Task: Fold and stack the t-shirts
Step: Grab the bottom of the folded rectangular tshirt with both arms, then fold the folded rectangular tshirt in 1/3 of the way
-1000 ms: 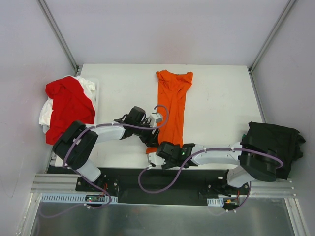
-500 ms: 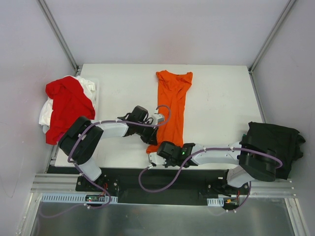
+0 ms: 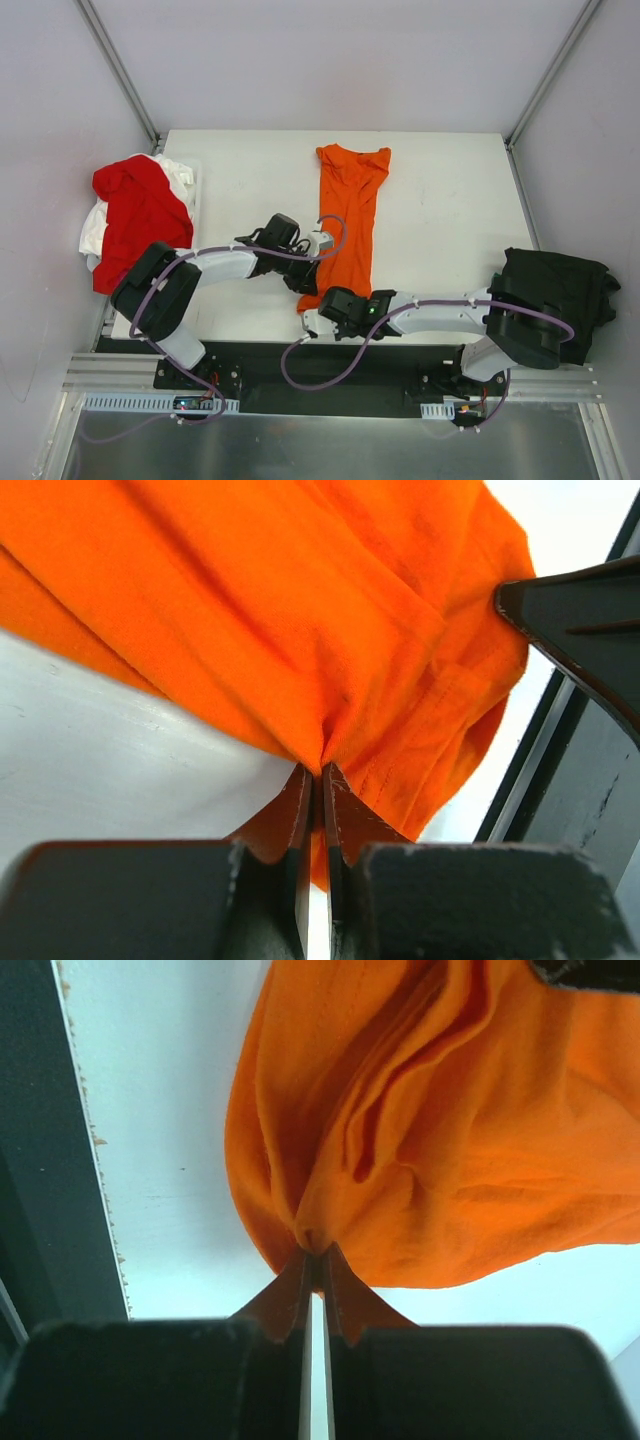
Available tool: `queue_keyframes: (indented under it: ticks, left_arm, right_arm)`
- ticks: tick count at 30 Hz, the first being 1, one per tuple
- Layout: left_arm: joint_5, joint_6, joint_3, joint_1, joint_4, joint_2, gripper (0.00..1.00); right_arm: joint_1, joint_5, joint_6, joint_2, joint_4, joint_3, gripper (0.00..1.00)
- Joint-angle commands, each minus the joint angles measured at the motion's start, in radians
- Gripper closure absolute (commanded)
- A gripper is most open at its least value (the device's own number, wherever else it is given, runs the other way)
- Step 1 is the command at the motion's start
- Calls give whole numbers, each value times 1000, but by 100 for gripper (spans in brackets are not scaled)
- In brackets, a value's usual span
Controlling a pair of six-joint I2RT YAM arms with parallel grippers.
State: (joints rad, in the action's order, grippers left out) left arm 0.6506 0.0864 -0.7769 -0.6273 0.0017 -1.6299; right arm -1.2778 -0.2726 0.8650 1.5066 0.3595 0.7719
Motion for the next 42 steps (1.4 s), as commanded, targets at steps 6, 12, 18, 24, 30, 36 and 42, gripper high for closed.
queue_keyframes:
  ticks: [6,12,18,24,30,36,42]
  left_arm:
    - [-31,82,-30,-9,-34,176,100]
    - [-77,133,-38,-23,-60,214,100]
    - [-75,200,-45,-38,-144,251,100]
    - [-115,219,-68,-41,-183,265,100]
    - [-170,254,-125,-41,-203,260,100]
    - [-184,253,-194,-20,-203,206,100]
    - [-135,233,-274,40,-204,114,100]
  right_arm:
    - [-2,-57,0,-85,30,59,99]
    - [-18,-68,-14,-147,67,70,99]
    - [-29,-48,-21,-203,96,78,99]
    - [-29,-108,12,-226,72,81,99]
    - [-8,-160,45,-221,39,107,99]
    - [35,-188,80,-213,15,119,99]
    - [100,-186,118,-195,-13,130,99]
